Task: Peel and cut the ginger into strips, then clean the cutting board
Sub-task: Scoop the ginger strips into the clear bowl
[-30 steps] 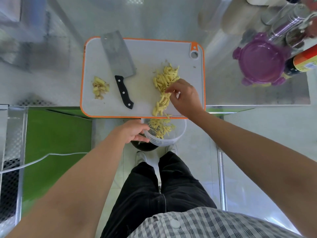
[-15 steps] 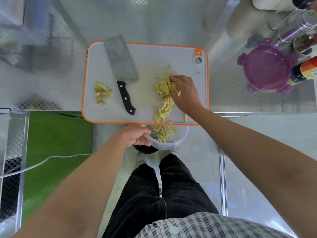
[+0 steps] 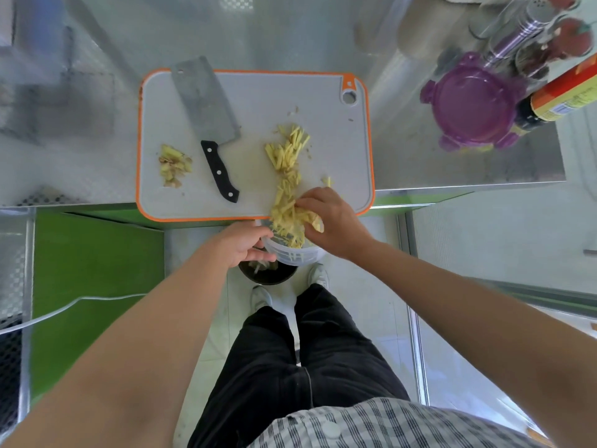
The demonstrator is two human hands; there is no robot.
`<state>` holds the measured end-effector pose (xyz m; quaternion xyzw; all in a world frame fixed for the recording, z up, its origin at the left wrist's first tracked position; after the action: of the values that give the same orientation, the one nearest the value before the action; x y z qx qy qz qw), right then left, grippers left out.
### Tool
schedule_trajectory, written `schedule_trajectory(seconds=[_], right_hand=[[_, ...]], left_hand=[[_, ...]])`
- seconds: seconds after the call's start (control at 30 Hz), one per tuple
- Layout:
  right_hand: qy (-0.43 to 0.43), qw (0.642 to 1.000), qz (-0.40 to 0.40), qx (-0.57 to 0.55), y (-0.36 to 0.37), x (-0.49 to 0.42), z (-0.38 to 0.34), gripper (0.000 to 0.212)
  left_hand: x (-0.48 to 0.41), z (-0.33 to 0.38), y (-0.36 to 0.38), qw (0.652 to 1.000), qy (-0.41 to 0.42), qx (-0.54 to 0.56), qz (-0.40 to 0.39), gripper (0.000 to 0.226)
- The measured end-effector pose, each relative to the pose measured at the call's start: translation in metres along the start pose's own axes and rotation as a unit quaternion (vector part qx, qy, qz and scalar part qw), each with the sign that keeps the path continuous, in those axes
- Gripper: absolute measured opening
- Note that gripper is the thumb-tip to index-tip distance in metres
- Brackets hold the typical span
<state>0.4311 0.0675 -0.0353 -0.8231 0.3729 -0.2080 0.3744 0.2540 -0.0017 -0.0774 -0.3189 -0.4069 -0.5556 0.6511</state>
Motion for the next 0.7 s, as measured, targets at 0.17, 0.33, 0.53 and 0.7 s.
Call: schedule_trajectory(seconds=[0.17, 0.33, 0.53, 0.7], right_hand=[[-0.026, 0.999, -0.027, -0.010, 0.003, 0.017, -0.007, 0.042], [-0.032, 0.999, 0.004, -0.034, -0.009, 0.014, -0.007, 0.033], [0.130, 0.988, 0.084, -0.009, -0.014, -0.001, 0.023, 0.052], [0.090, 0.995, -0.030, -0.012, 0.011, 0.027, 0.010, 0.059]], left_hand=[[0.008, -0.001, 0.001, 1.000, -0.007, -0.015, 0.006, 0.026], [0.012, -0.002, 0.000, 1.000, -0.006, -0.022, 0.008, 0.022], [0.013, 0.000, 0.004, 1.000, -0.009, -0.024, 0.005, 0.022], [0.011, -0.001, 0.007, 1.000, -0.009, -0.027, 0.005, 0.023]])
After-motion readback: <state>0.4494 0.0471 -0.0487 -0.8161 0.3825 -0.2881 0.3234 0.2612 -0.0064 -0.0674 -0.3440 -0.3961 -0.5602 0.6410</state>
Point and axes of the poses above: each hand's wrist, its own x-axis away from the middle knuckle, its own y-axis out of the palm, z = x × y, the point moved 2 cm from there along -x, towards the middle knuckle, and after that the axes turned 7 degrees about y, right-handed, at the moved point
